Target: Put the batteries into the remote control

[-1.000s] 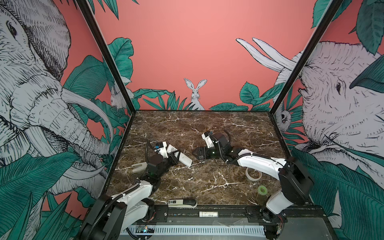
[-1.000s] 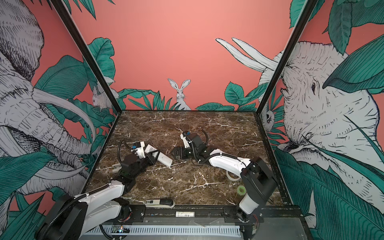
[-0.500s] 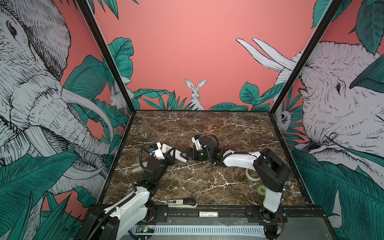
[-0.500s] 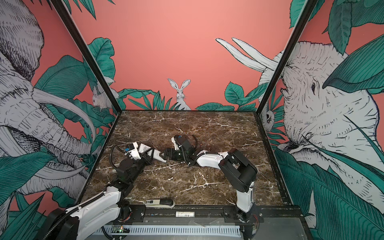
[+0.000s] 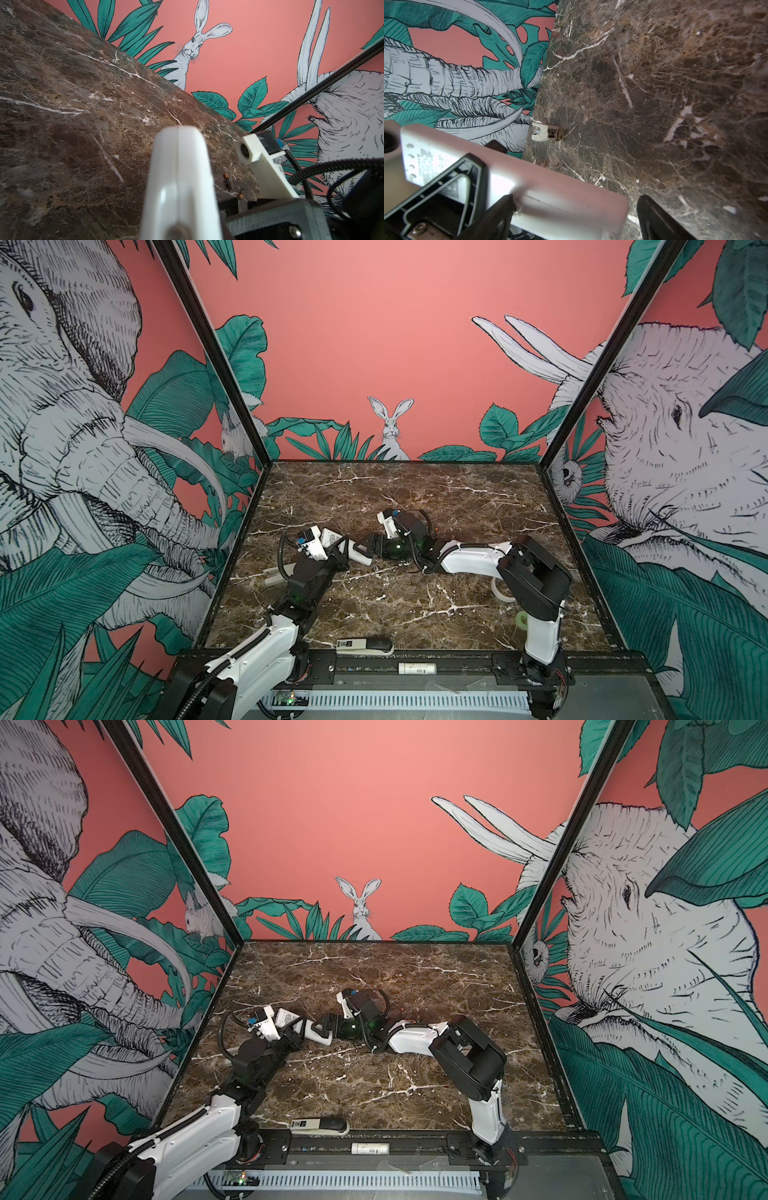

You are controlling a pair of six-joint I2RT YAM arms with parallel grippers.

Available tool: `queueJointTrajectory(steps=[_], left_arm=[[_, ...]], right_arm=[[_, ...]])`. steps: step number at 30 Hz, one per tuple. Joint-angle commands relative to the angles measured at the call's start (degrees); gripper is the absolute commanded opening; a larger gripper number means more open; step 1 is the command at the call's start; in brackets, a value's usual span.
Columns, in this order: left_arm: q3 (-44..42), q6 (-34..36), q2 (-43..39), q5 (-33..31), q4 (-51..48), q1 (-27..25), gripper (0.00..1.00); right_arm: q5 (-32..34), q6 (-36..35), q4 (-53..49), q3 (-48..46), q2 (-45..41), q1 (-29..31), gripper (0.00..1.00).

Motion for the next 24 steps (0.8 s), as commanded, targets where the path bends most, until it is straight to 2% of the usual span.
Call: queueJointTrajectory(steps=[1, 7, 14, 24], left_arm=[[0.0, -0.81, -1.29, -0.04, 1.41, -0.32, 0.0], [-0.02, -1.5, -2.27, 0.0, 1.36, -0.36, 0.0], [0.47, -1.32, -4.53, 0.14, 1.25, -0.32, 0.0], [0.58, 1.22, -4.04, 1.6, 3.58, -0.32, 0.0]], right_arm=[[-0.94, 1.76, 3.49, 1.44, 1.72, 0.58, 0.92], [0.19, 0.53, -0.29, 2.68, 2.29, 1.21, 0.91], [5.63, -8.4, -19.24, 8.44, 5.1, 3.19, 0.89], [12.7, -15.89, -33.2, 14.38, 9.3, 5.24, 0.89]])
